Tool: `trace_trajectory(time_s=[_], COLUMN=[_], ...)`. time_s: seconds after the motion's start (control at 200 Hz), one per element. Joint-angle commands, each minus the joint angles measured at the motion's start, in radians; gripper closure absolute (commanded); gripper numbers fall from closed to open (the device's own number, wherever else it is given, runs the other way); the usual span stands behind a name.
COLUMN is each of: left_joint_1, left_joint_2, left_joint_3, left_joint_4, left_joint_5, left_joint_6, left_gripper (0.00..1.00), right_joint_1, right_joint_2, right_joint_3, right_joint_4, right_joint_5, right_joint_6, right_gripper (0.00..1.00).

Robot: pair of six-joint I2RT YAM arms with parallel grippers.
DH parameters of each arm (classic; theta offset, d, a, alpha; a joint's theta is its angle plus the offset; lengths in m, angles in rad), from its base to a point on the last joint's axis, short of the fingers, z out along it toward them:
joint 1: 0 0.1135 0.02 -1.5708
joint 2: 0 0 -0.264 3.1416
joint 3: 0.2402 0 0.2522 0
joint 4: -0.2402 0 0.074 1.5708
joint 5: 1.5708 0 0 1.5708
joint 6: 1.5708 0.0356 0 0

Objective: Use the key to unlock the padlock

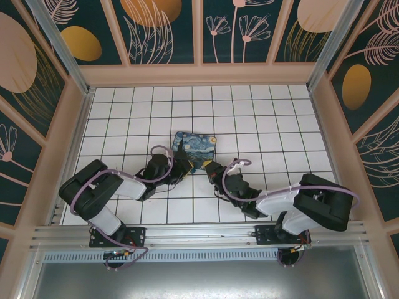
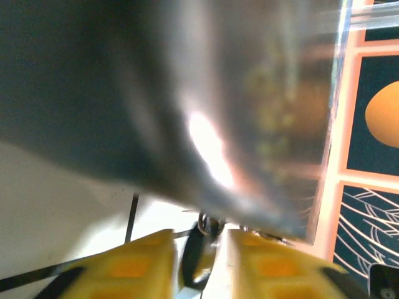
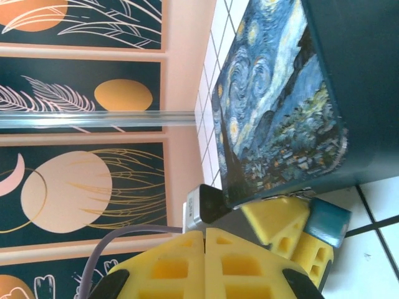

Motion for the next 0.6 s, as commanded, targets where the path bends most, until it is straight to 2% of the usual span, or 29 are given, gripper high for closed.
trace_trajectory(time_s=[0.0,0.15,0.255,0.4,0.596], left_joint_1=[-0.004,-0.004,-0.004,-0.004,-0.004], left_joint_2=[-0.042,-0.169,-0.274,-0.386,-0.385], left_joint_3=[-0.008,-0.027,-0.030,0.002,0.047], left_joint_4=[0.004,-0.121,-0.199,-0.230,-0.164], left_joint_5=[0.023,0.012,0.005,0.024,0.100], left_joint_6=[0.012,0.050,0.064,0.059,-0.001], left_gripper=[0.61,0.48,0.46,0.48,0.57], right_joint_1=[-0.005,-0.011,-0.017,-0.038,-0.065], right_joint_2=[-0.050,-0.104,-0.128,-0.132,-0.105], right_joint_3=[-0.007,0.020,0.047,0.072,0.130], right_joint_4=[-0.072,-0.186,-0.269,-0.294,-0.290], right_joint_5=[0.010,0.027,0.035,0.032,-0.003], right_joint_6=[-0.026,-0.049,-0.054,-0.051,-0.070], right_gripper=[1.00,1.00,1.00,1.00,1.00])
